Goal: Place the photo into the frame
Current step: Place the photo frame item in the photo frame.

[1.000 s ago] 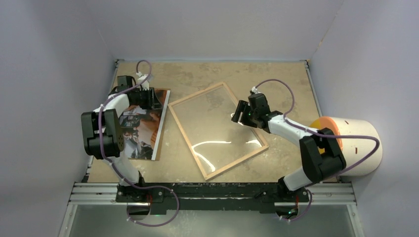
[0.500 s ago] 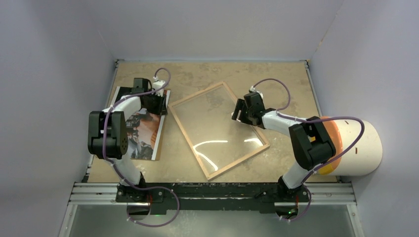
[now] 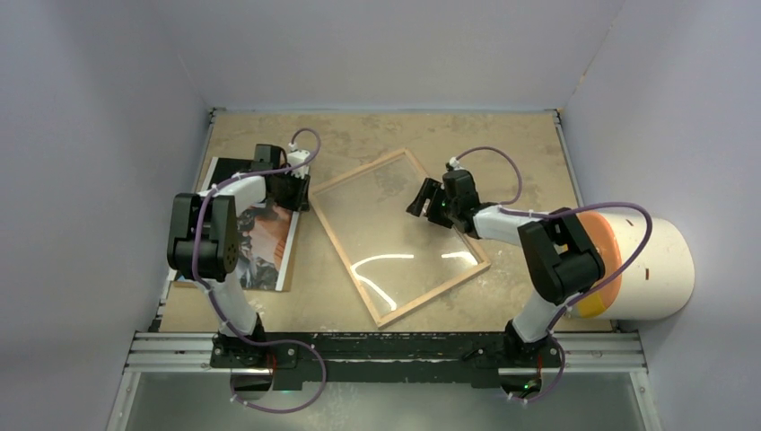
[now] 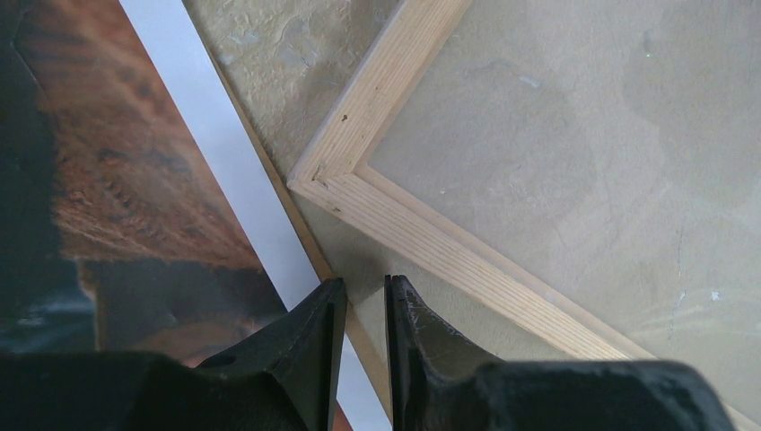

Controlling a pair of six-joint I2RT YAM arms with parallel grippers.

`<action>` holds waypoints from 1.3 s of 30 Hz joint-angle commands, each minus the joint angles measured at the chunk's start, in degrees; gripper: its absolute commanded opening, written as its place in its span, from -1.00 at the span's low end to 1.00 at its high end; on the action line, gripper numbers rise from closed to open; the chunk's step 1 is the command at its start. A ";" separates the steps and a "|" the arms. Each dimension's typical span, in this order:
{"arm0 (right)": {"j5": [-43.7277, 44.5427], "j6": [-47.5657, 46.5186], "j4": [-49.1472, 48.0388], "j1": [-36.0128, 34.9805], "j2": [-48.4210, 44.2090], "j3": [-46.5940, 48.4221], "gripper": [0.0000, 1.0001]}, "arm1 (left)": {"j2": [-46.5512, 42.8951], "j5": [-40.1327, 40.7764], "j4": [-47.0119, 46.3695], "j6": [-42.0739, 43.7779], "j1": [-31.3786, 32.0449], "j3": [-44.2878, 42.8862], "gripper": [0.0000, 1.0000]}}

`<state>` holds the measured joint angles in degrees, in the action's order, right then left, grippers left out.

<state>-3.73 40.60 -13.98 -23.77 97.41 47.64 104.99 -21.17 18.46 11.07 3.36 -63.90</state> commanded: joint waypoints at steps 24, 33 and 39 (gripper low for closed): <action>-7.31 -1.68 14.39 -4.51 -11.50 -1.32 0.71 | -1.67 -7.80 15.05 11.16 0.69 -9.69 -0.14; 2.57 -3.45 26.73 -3.55 -17.07 -2.69 0.94 | -1.81 -10.57 15.74 16.65 0.95 -6.90 0.22; 3.55 -2.92 29.98 -1.15 -19.02 -3.54 0.98 | -1.34 -9.55 15.88 18.54 0.71 -10.37 0.28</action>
<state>-3.22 38.28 11.07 -26.39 80.60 44.73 105.25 -29.58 34.39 26.28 3.92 -71.44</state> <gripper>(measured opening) 0.987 0.623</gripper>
